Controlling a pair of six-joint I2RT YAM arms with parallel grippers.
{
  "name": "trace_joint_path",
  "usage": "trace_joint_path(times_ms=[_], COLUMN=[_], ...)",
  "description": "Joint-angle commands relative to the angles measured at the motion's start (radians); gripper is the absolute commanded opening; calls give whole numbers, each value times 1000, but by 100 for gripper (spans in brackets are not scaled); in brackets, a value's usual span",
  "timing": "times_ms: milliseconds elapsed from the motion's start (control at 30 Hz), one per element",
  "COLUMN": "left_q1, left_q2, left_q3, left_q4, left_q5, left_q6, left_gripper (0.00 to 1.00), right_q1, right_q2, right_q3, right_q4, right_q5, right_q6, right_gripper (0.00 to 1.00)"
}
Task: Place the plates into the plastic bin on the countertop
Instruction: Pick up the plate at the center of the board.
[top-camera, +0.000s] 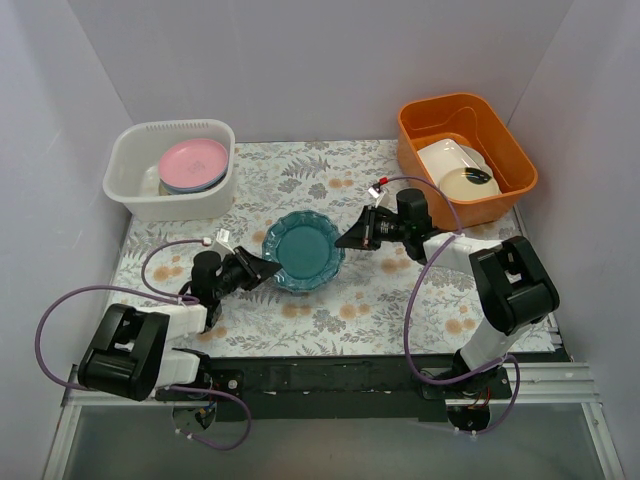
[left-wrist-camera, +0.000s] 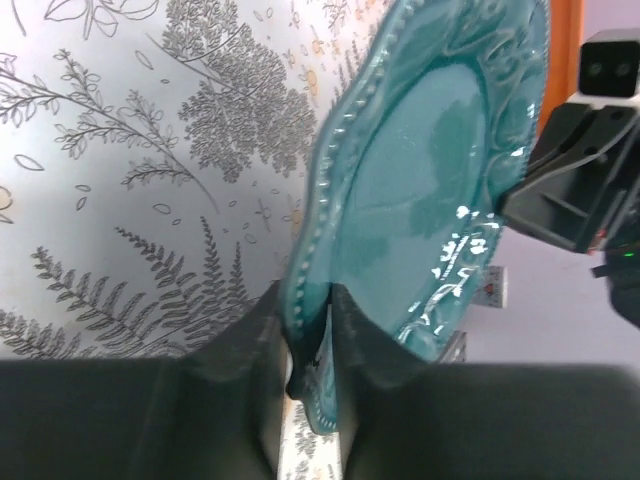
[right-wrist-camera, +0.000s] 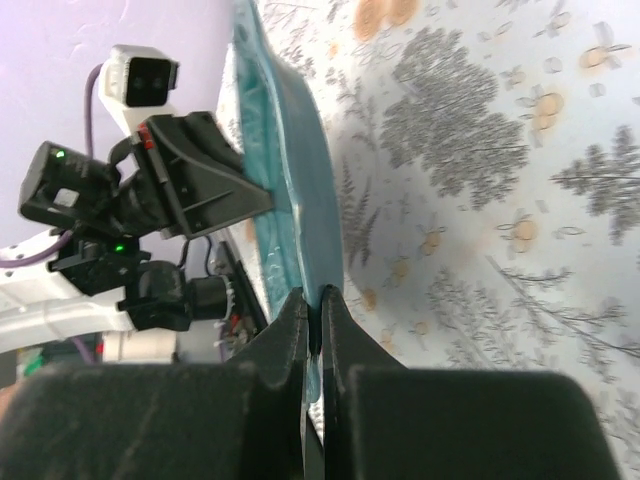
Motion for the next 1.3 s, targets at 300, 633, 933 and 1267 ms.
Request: trace_joint_path(times_ms=[300, 633, 933, 1267], left_q1=[-5, -5, -6, -6], left_q2=[49, -54, -235, -255], left_q3=[64, 44, 21, 50], left_q4=[21, -54, -208, -206], left_q5=[55, 34, -53, -46], left_q6=[46, 55, 83, 78], left_gripper=[0, 0, 0, 0], right_q1=[9, 14, 37, 37], right_q2=[-82, -47, 18, -95], right_q3=[-25, 13, 19, -24], right_q4=[54, 14, 101, -72], right_q5=[-59, -46, -67, 107], right_q6=[-18, -58, -24, -150], right_gripper=[1, 1, 21, 77])
